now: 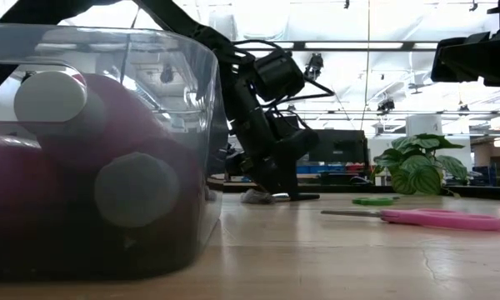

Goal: Pick & Place Paint Supplies
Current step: Put the highlighter brush into the transparent bin

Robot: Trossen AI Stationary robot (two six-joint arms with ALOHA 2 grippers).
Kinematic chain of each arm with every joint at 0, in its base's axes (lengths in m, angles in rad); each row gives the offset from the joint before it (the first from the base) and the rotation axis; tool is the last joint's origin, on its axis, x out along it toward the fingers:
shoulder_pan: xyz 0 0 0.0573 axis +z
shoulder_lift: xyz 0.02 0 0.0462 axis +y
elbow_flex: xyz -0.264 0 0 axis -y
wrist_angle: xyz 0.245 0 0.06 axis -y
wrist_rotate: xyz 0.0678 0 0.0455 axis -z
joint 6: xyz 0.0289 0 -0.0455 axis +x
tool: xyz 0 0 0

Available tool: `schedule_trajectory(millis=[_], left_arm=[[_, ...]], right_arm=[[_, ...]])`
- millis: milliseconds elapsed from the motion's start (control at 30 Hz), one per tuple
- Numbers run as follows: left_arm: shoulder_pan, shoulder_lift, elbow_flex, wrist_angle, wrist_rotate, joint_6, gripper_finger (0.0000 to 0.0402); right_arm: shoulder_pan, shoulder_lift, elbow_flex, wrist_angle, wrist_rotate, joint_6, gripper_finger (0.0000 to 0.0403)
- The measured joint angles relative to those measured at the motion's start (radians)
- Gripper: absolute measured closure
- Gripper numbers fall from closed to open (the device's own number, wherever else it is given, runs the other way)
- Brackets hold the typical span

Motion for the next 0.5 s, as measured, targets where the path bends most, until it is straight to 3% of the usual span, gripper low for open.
schedule_trajectory(millis=[300, 500], left_arm=[[0.002, 0.002, 0.0, -0.004, 0.027, -0.019, 0.0348], [0.001, 0.002, 0.0, 0.004, 0.051, -0.018, 0.0374]], right_arm=[[0.0, 0.0, 0.0, 0.0, 0.0, 0.0, 0.0388], [0.0, 0.0, 0.0, 0.0, 0.0, 0.0, 0.0388]])
